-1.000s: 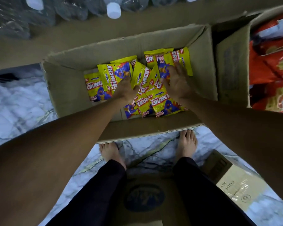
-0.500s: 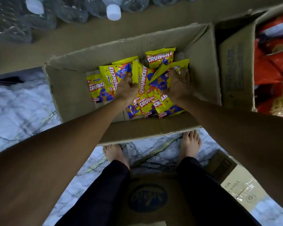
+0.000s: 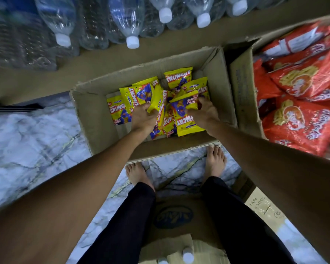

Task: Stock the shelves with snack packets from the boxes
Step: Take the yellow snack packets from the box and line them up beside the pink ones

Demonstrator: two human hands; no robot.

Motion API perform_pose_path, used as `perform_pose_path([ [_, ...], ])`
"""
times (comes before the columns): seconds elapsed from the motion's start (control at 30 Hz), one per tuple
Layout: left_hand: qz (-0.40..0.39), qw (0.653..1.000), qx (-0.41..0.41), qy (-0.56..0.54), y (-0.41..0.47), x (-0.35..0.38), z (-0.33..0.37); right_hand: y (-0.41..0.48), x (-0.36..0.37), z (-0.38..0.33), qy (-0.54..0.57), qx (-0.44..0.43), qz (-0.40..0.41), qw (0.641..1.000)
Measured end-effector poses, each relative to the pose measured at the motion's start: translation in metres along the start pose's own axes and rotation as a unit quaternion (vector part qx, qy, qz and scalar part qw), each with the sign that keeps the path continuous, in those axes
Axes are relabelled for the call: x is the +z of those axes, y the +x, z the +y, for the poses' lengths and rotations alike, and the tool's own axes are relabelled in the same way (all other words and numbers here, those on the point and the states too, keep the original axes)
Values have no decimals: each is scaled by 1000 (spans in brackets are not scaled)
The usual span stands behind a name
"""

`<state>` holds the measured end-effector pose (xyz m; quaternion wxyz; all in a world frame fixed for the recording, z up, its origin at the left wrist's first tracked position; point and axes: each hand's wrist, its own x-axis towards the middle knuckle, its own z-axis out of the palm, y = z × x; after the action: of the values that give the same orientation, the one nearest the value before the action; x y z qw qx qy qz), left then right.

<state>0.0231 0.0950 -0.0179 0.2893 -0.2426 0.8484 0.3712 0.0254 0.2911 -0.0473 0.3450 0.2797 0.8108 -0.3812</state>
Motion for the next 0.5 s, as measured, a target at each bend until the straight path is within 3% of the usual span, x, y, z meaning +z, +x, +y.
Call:
perform_pose_path([
  [0.17,6,999,-41,-19,-45,-30,26,-66,-27,-21,-4,-13,-45,999],
  [0.33,39,993,-49,-96,-103,-70,52,-135,-51,-43,122,4,-85,989],
  [0.5,41,994,-11,-97,-158,-119,61,-205,-87,-65,138,5,-33,990],
])
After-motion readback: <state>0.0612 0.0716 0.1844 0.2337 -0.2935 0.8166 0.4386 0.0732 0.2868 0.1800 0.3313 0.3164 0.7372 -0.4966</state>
